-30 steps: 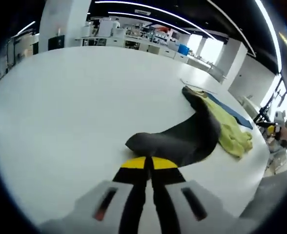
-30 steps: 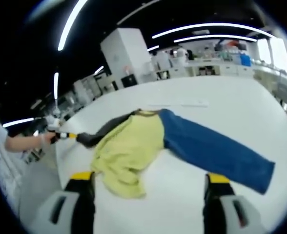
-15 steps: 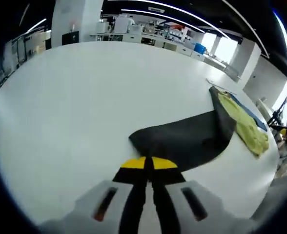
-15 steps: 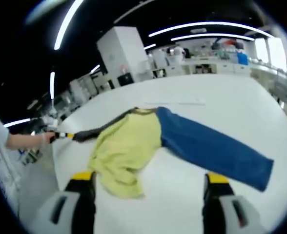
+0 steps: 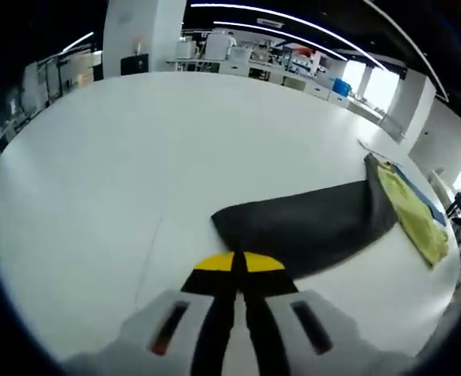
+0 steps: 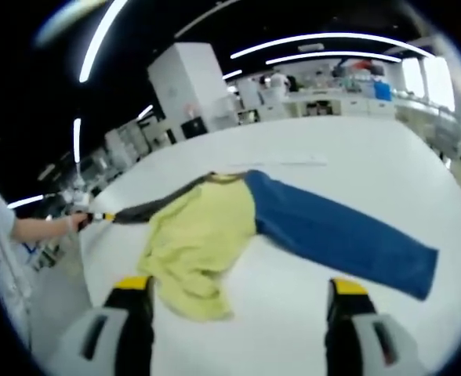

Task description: Fold the garment on the visible template until the final outline fits inside the template.

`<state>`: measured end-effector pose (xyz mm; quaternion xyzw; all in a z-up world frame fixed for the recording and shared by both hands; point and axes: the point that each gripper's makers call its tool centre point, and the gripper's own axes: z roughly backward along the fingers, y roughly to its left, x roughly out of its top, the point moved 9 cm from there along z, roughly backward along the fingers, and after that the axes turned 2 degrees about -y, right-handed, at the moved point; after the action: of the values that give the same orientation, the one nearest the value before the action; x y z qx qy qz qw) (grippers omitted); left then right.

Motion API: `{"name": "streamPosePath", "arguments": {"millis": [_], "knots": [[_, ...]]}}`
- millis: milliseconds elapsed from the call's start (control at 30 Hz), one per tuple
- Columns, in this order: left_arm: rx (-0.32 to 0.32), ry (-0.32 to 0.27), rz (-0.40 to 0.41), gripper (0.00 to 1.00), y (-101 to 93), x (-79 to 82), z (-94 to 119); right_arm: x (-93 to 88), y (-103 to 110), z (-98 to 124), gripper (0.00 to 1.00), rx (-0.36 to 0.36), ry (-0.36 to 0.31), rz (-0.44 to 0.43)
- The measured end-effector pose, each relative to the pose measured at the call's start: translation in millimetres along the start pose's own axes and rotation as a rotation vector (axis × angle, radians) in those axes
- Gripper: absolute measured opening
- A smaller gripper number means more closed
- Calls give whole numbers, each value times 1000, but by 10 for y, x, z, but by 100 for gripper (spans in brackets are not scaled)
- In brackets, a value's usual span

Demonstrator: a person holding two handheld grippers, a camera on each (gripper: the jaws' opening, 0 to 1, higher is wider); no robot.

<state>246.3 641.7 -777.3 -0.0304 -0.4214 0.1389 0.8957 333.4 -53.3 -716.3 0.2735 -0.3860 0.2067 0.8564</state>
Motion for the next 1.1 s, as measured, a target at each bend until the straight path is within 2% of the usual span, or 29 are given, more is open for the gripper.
{"name": "streamPosePath", "arguments": {"millis": [267,367,633,1033,1100], "knots": [[20,3,35,0,138,-72,42,-3,72,-73,91,20,9,5],[34,2,51,0,129,-118,77,-15,50,-72,91,24,23,16],[55,4,50,0,178,-51,4,-35,59,-73,91,25,21,9],[61,4,42,0,132,-28,-6,-93,79,-6,91,17,10,-13],[57,0,18,0,129,-31,-2,-101,63,10,91,16,5,-17]]}}
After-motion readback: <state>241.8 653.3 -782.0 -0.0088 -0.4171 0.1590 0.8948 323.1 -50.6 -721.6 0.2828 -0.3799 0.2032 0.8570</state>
